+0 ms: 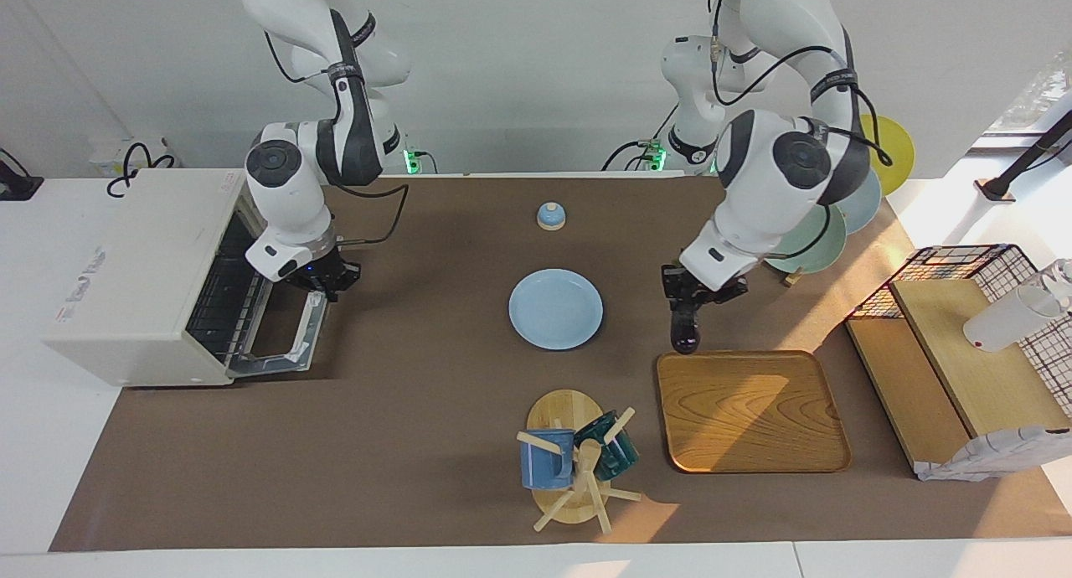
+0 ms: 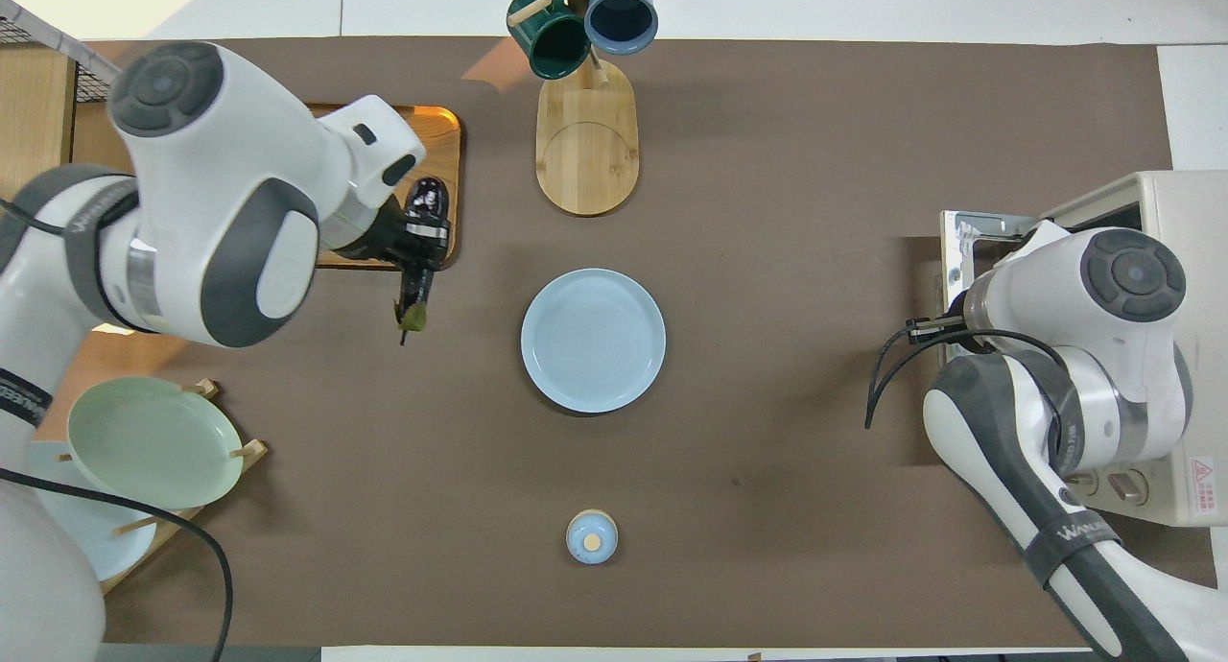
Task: Put eggplant into oven
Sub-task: 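Grasp the eggplant with the left gripper while the right gripper opens the oven, then carry the eggplant with the left gripper and lower it onto the blue plate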
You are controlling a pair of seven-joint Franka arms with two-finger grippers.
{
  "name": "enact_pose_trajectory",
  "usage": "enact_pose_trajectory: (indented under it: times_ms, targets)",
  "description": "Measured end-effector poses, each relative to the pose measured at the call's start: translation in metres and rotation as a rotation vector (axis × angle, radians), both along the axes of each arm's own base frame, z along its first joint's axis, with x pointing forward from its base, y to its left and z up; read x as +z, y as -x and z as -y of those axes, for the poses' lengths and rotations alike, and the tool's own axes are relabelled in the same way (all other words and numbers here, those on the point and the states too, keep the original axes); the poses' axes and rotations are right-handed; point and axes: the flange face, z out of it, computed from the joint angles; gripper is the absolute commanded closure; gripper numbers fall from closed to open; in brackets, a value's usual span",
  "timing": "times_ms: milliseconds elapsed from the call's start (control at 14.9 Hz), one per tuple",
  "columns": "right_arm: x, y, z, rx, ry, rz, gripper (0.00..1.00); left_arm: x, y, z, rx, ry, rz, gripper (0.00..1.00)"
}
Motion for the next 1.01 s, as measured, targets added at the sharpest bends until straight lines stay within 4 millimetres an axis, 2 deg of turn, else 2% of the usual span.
enact_pose_trajectory:
  times_ms: [201, 403, 537, 604, 672, 739, 873, 940, 1007]
  targets:
    - [-0.018, 0.014, -0.003, 0.000, -0.003, -0.011, 1.00, -0.019, 0.038, 0.053, 0.094, 0.020, -0.009, 1.00]
    - [-0.022, 0.018, -0.003, -0.013, -0.002, -0.019, 1.00, -0.058, 0.085, 0.098, 0.157, 0.045, 0.037, 1.00]
    - [-0.022, 0.019, -0.003, -0.026, -0.010, -0.020, 1.00, -0.084, 0.111, 0.118, 0.156, 0.042, 0.040, 1.00]
    - [-0.022, 0.019, -0.004, -0.039, -0.025, -0.021, 0.95, -0.092, 0.116, 0.123, 0.165, 0.046, 0.047, 1.00]
    - [-0.022, 0.019, -0.007, -0.046, -0.037, -0.022, 0.77, -0.099, 0.117, 0.127, 0.173, 0.051, 0.055, 1.00]
    - [-0.021, 0.019, -0.011, -0.038, -0.040, -0.022, 0.49, -0.105, 0.118, 0.131, 0.178, 0.054, 0.060, 1.00]
    - [-0.017, 0.019, -0.033, -0.004, -0.044, -0.010, 0.34, -0.118, 0.118, 0.136, 0.185, 0.058, 0.067, 1.00]
    - [-0.010, 0.017, -0.045, -0.005, -0.046, 0.004, 0.31, -0.124, 0.118, 0.138, 0.188, 0.059, 0.070, 1.00]
    - [-0.001, 0.014, -0.054, -0.015, -0.049, 0.024, 0.06, -0.129, 0.117, 0.139, 0.189, 0.060, 0.072, 1.00]
